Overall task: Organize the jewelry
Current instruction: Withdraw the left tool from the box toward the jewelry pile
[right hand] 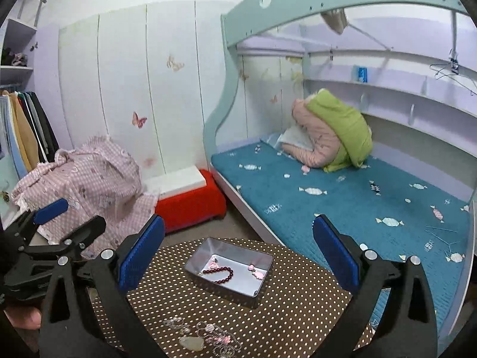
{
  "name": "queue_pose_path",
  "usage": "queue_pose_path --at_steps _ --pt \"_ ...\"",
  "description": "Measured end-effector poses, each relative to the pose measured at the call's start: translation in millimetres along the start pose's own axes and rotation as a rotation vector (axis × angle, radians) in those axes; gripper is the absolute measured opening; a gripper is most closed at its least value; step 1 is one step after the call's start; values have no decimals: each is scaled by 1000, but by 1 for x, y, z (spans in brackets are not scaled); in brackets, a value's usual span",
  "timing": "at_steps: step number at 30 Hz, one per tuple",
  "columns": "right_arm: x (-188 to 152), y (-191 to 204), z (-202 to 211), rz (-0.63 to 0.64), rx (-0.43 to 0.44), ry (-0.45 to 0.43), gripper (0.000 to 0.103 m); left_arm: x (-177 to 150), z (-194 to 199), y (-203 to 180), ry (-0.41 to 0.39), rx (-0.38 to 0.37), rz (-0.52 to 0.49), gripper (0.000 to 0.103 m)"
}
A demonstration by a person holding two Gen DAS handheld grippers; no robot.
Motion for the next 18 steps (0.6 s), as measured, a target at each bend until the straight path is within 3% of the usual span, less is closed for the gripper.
queue_pose_path --at_steps 11,18 --pt "-11 17 77 37 -48 -109 96 -17 69 2 -73 34 4 98" --pt "-38 29 99 59 -65 -117 96 -35 100 3 -101 39 17 98"
Point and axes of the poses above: each gripper's, at about its wrist camera, not at the fingertips, and z roughly against the way its jaws point, y to its left, x to its top, the point moved 8 cm from there along -z, roughly the way its jaws point, and after that the axes turned 5 degrees about -y, right-handed, at the moved point
